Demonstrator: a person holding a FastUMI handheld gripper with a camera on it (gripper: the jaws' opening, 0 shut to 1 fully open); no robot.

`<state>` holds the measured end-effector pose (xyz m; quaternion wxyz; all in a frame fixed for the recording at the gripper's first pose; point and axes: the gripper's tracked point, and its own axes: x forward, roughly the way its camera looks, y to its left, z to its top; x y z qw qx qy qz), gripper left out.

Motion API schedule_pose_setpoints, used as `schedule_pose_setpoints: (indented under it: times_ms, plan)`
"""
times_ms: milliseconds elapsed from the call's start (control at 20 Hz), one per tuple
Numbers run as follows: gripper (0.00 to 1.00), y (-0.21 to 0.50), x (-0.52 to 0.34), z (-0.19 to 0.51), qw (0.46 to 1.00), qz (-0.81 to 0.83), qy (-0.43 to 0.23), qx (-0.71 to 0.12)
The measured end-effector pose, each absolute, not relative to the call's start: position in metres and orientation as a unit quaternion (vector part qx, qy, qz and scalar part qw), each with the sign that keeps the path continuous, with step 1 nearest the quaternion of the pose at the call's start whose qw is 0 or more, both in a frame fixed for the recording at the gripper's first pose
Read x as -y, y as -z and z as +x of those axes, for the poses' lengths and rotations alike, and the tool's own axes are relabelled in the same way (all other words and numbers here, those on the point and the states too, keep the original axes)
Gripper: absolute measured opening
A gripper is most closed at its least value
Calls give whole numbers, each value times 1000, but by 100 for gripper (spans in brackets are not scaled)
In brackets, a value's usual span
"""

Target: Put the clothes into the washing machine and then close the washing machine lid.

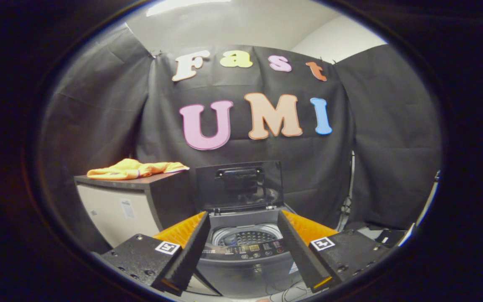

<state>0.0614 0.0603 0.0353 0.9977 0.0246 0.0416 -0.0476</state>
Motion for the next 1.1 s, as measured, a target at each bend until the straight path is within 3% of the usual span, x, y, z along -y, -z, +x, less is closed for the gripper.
schedule_pose_setpoints:
  times_ms: [450,600,1100]
  plan:
    - [97,-124,-177,158,996,69,-6,-55]
    - [97,-132,-230,189,995,59,-50,-68]
    - [99,-106,-381,274,982,-44,-105,-153]
